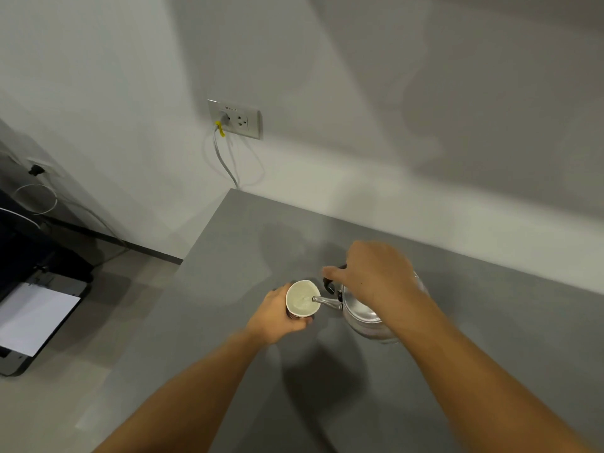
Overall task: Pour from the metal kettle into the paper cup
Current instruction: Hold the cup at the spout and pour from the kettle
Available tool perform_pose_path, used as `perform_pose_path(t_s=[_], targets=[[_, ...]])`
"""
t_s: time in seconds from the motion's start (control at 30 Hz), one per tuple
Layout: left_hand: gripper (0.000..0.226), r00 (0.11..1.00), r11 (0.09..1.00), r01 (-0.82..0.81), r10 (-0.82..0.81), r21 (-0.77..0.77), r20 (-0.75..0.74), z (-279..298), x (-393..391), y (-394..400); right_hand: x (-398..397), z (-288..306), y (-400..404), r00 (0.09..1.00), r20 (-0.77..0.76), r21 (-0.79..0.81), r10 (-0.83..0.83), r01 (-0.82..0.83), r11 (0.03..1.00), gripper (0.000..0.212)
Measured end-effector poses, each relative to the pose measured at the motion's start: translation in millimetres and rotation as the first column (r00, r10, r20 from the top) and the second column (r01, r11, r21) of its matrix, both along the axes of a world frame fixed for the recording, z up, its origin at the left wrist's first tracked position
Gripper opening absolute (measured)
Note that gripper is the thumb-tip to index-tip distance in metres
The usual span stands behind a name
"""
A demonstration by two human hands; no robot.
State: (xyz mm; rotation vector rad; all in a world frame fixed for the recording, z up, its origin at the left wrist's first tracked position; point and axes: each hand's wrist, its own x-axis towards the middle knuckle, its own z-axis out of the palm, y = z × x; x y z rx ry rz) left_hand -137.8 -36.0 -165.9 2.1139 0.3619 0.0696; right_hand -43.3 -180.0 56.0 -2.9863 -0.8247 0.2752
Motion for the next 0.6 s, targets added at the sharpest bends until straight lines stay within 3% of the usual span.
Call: perform_pose_path(t_s=[0.6], targets=[[0.060, 1.000, 0.995, 0.018, -0.020, -0.094, -0.015, 11.3, -4.5, -1.3, 25.7, -25.4, -63.9, 0.938, -0.327, 0.273, -0.119, 0.215, 0.938, 0.060]])
